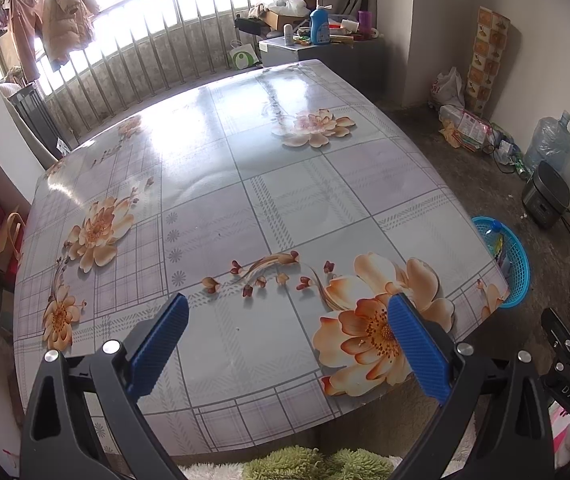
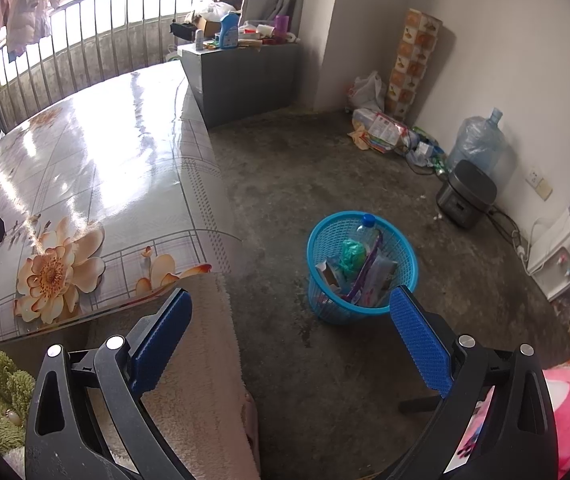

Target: Collect trash

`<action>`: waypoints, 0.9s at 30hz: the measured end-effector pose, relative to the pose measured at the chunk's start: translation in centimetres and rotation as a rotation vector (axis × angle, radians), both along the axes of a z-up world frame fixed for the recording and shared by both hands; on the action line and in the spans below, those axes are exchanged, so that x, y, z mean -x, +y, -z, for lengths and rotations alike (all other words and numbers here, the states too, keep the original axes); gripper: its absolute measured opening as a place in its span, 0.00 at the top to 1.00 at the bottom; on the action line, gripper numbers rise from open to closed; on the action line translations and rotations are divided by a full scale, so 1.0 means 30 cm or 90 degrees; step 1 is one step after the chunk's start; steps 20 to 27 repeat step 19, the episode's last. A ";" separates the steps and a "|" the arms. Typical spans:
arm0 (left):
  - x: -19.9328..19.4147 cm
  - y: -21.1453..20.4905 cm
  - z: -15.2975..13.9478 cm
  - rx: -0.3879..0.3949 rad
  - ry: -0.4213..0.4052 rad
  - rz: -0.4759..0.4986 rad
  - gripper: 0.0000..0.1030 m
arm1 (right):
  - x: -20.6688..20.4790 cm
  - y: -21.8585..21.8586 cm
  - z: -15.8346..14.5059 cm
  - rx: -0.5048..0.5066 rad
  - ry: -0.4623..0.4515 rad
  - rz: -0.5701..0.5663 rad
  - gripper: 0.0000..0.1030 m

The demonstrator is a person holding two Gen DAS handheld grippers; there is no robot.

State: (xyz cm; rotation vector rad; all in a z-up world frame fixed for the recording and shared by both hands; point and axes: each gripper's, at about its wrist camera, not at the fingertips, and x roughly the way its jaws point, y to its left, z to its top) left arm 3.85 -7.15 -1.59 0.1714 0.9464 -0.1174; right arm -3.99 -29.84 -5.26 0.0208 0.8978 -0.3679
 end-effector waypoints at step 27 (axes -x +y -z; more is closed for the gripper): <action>-0.006 0.001 0.004 0.001 0.003 0.002 0.05 | 0.000 0.001 0.000 0.000 0.000 0.000 0.08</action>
